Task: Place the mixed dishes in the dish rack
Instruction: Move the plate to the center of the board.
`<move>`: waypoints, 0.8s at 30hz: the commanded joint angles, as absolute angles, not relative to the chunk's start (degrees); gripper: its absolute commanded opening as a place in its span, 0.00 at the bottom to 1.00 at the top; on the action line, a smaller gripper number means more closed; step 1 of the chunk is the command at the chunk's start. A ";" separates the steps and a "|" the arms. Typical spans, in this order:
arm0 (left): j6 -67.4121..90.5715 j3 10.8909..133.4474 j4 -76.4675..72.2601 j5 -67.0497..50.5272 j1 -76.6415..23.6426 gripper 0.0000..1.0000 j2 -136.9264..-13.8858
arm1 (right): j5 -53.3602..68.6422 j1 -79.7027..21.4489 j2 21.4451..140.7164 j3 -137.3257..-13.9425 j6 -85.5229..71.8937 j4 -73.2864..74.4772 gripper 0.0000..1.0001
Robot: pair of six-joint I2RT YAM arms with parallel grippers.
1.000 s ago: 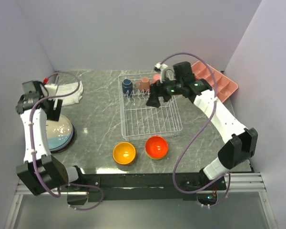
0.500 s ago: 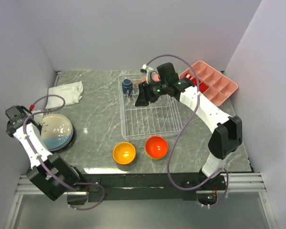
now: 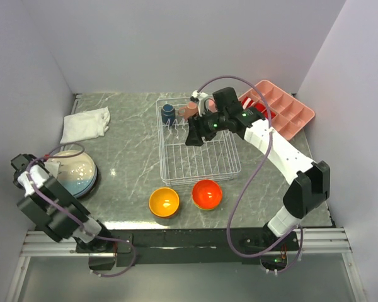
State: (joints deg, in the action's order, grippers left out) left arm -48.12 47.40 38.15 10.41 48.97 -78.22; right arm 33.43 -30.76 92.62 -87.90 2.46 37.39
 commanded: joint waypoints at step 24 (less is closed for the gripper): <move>-62.22 55.81 33.66 -14.32 39.64 0.01 -91.40 | 18.46 -30.85 89.82 -84.99 12.21 39.64 0.79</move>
State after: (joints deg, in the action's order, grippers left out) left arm -59.99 55.51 24.45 -5.91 41.47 -90.37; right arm 21.04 -30.76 89.93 -83.90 10.13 39.92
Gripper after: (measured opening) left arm 0.021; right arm 0.784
